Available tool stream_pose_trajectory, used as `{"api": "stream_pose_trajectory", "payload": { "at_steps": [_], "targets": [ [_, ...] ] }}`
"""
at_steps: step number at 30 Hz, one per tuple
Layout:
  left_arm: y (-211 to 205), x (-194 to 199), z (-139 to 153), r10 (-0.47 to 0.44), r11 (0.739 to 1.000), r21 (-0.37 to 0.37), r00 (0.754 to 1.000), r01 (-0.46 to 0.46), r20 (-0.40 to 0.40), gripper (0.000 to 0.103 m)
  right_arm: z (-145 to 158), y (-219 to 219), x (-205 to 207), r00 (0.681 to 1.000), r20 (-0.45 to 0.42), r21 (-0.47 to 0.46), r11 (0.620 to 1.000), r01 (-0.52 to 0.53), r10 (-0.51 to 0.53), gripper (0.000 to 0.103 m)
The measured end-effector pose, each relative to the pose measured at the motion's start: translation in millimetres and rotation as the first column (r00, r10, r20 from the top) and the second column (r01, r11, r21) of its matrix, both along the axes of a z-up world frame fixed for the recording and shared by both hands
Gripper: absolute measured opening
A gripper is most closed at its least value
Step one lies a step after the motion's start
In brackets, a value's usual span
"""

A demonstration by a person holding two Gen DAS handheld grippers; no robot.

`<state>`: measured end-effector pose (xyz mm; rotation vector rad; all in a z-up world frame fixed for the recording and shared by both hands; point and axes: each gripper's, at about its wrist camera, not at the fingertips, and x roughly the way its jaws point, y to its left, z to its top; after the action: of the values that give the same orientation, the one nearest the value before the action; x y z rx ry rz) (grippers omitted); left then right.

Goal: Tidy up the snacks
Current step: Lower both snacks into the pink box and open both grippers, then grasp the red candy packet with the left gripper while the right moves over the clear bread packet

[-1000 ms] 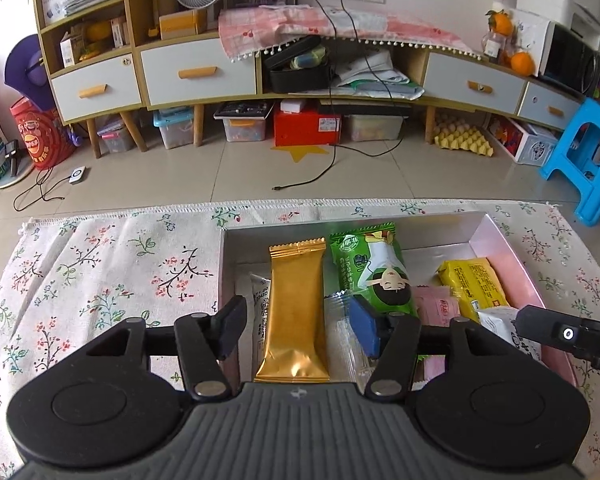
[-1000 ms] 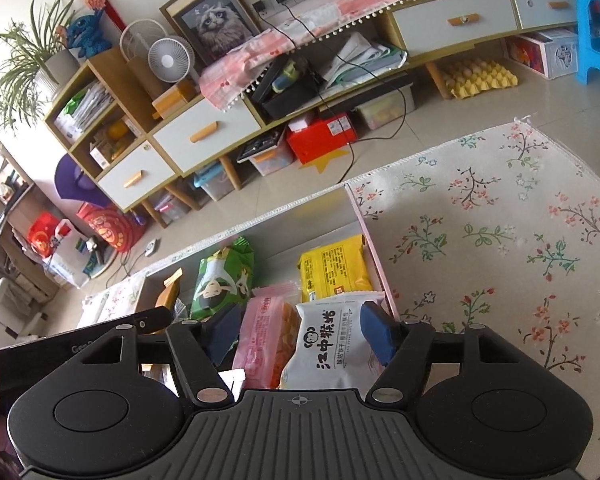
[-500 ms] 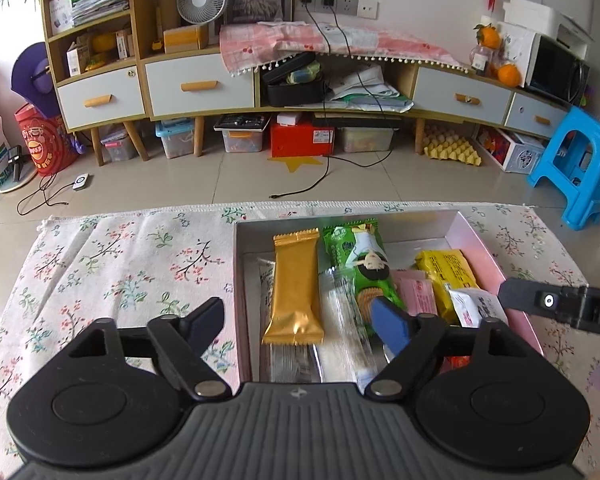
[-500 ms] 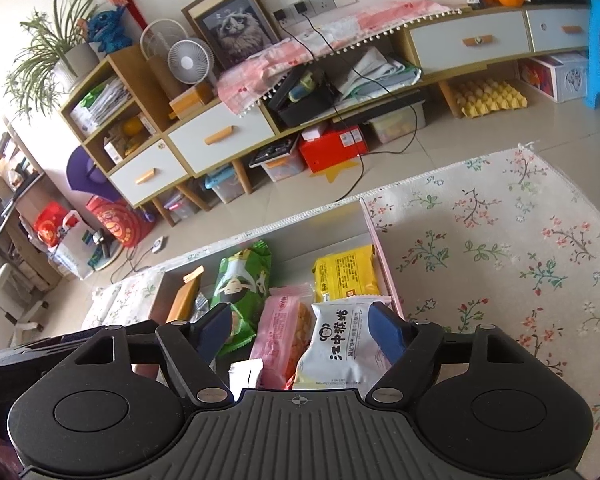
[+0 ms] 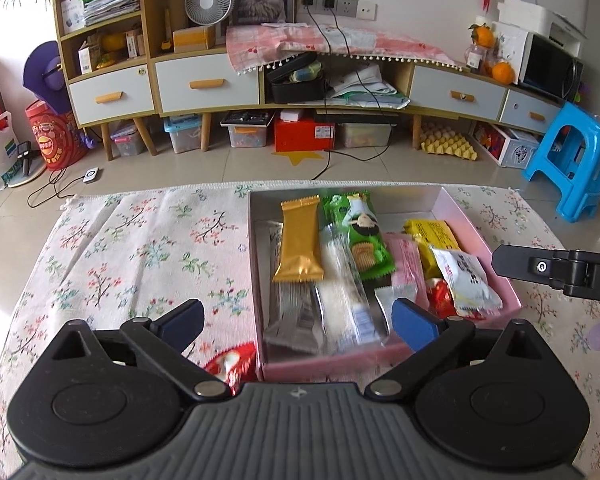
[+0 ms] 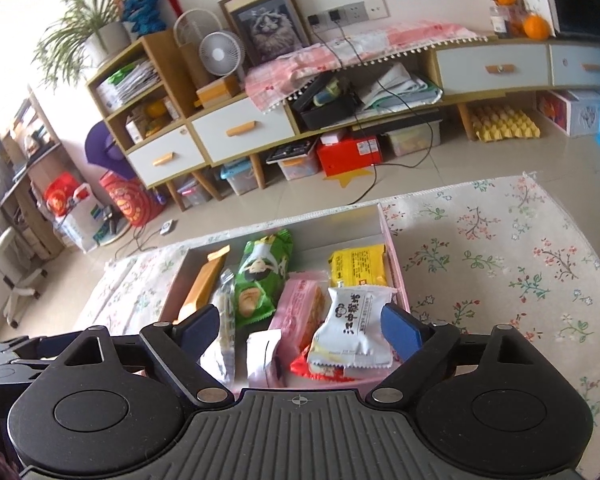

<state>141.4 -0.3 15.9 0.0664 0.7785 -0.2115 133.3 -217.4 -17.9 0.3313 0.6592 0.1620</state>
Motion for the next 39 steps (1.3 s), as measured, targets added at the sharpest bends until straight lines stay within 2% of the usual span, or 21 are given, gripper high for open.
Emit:
{"api": "stream_pose_trajectory", "payload": {
  "at_steps": [9, 19, 24, 29, 34, 39],
  "targets": [
    [6, -22, -7, 0.027, 0.998, -0.051, 0.999, -0.028, -0.023, 0.102, 4, 7, -23, 0.999, 0.003, -0.049, 0.998, -0.035, 0.036, 0.093],
    [4, -38, -27, -0.009, 1.0, 0.005, 1.0, 0.009, -0.008, 0.102, -14, 13, -43, 0.996, -0.016, -0.166, 0.982, -0.091, 0.09, 0.096],
    [18, -40, -33, 0.019, 1.0, 0.015, 0.999, -0.02, 0.031, 0.102, -33, 14, -49, 0.992, -0.047, -0.255, 0.959, -0.127, 0.119, 0.096],
    [32, -44, -43, 0.023, 0.999, 0.039, 0.995, -0.027, 0.092, 0.102, -53, 7, -53, 0.99, -0.07, -0.3, 0.944, -0.138, 0.122, 0.096],
    [42, -43, -55, -0.016, 0.997, 0.074, 0.993, 0.007, 0.121, 0.102, -69, -7, -53, 0.991, -0.07, -0.292, 0.948, -0.129, 0.113, 0.096],
    [51, -36, -63, -0.027, 0.998, 0.065, 0.994, 0.02, 0.109, 0.102, -79, -18, -47, 0.992, -0.076, -0.247, 0.962, -0.12, 0.104, 0.096]
  ]
}}
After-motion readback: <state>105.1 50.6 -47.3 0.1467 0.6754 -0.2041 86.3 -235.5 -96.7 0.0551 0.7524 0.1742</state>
